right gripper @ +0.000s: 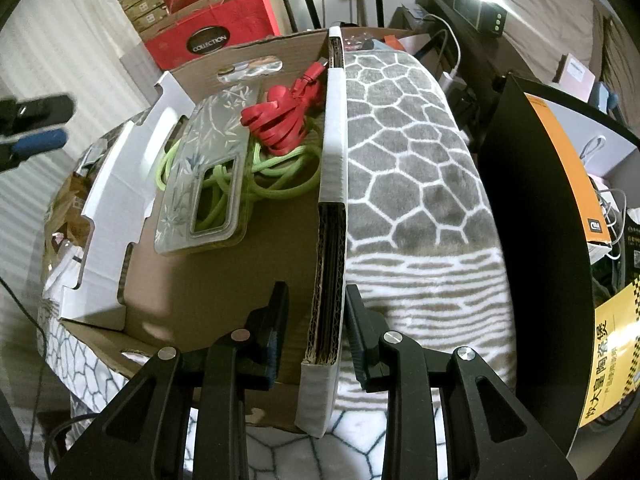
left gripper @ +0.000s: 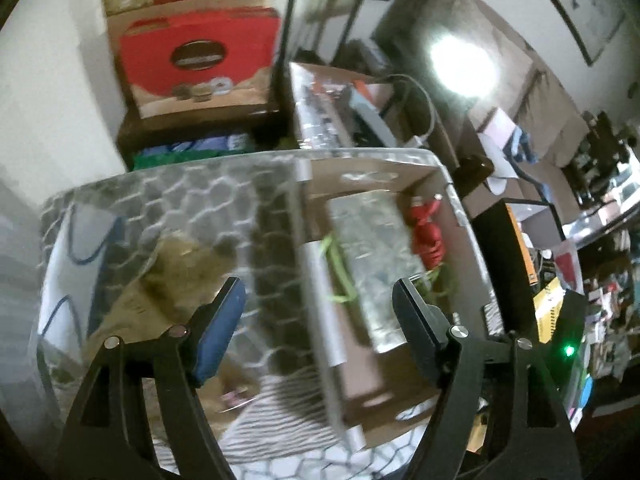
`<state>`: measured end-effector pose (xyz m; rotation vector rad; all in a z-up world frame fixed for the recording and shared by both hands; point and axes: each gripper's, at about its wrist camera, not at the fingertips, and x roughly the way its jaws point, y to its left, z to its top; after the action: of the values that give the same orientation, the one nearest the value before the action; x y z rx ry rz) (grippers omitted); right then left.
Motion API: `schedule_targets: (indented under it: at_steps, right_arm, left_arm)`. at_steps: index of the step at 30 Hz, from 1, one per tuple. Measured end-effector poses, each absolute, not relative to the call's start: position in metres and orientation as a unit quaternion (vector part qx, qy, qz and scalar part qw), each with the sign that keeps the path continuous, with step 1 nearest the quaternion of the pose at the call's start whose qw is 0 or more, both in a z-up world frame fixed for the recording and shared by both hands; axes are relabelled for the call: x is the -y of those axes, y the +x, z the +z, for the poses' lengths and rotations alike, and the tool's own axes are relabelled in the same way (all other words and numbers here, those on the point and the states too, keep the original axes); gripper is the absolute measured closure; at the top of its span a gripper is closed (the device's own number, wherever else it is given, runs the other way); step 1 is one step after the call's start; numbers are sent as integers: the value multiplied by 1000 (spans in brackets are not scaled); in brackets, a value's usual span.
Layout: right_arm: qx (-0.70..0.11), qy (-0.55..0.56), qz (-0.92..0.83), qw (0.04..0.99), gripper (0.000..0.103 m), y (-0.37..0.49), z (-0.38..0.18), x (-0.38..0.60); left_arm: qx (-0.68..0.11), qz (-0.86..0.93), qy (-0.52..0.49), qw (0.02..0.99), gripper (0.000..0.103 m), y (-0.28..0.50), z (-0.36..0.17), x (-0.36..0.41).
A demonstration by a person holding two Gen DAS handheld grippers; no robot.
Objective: Organize objects
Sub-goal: 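Carry the red cable into the box and open the left tool, then move the left tool to the pile and grasp the shark keychain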
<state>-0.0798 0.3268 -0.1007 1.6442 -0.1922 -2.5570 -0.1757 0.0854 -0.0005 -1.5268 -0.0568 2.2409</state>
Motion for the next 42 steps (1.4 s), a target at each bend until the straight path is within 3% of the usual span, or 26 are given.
schedule_targets:
  at_steps: [11,14,23,28,33,42]
  right_arm:
    - [62,539,-838,46,74,-80,-100,-326]
    - [61,540,-838,46,74,-80,-100,-327]
    - [62,540,-838,46,74,-80,-99,-327]
    - [62,540,-838,46,74,-81,-99,-327]
    - [62,540,-838,46,74,-81,-99,-328]
    - [61,540,-838,46,73,-81,-99,-328]
  left_arm:
    - [-17,791,-592,152,29,-217,-33,-25]
    - [0,773,-613,164,29,-231,-53,-21]
    - [-53,757,-632,156,30,-253,-87,-37]
    - [-70,765,-622,154,53,-249,-94,-44]
    - [-92,783,-600,139,95,-250,-85,-42]
    - [-75,811,-565,131,102,-250,-57,-28]
